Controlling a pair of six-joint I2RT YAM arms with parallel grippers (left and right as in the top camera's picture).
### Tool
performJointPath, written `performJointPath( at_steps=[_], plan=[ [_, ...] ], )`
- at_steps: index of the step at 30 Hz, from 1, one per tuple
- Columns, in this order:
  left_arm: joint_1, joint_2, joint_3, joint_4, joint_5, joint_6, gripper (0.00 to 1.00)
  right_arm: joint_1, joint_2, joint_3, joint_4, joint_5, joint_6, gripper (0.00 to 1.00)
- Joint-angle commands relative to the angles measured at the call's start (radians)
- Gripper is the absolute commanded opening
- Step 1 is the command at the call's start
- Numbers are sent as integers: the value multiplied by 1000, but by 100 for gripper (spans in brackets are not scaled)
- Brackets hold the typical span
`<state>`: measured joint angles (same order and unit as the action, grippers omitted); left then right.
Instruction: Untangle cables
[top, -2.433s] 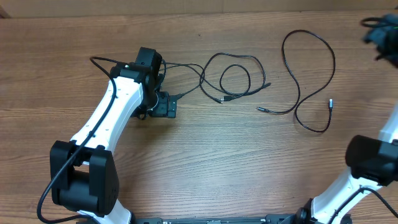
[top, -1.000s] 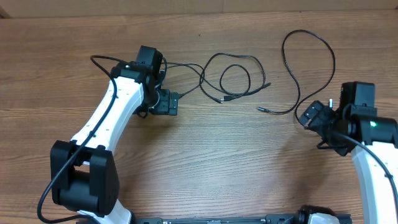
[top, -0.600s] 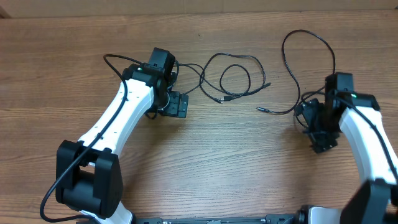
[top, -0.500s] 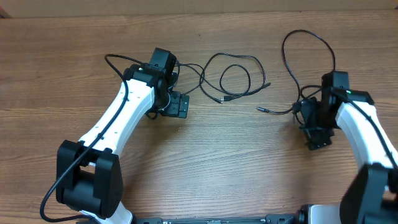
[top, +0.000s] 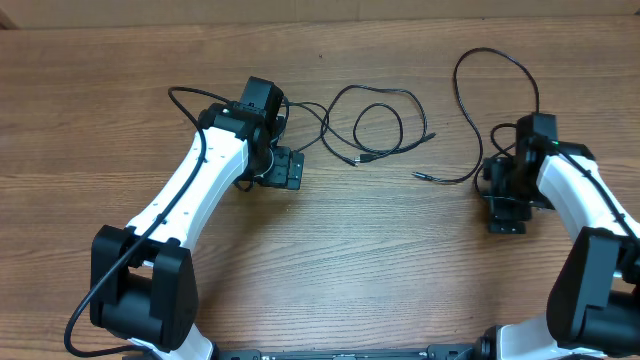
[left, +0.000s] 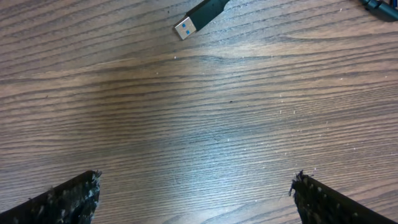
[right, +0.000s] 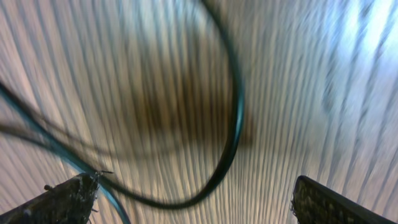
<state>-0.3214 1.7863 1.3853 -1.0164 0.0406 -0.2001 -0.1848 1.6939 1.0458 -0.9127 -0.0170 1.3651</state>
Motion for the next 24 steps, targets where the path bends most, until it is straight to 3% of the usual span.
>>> performJointPath(
  at_steps=[1,3,6,13,17,24],
  plan=[
    [-6,-8,-3,1,-22,21,100,-54,5,2,4,46,16,100],
    [-6,-8,-3,1,-22,21,100,-75,5,2,3,46,9,98],
    [-6,-8,-3,2,-22,21,100,-87,5,2,16,46,-34,87],
    [-6,-8,-3,1,-22,20,100,-82,18,2,37,43,-35,82],
    [-6,-8,-3,1,-22,20,100,-78,40,2,39,-9,-63,82],
    [-6,-8,-3,1,-22,20,100,-50,44,3,93,-36,-326,93]
  ],
)
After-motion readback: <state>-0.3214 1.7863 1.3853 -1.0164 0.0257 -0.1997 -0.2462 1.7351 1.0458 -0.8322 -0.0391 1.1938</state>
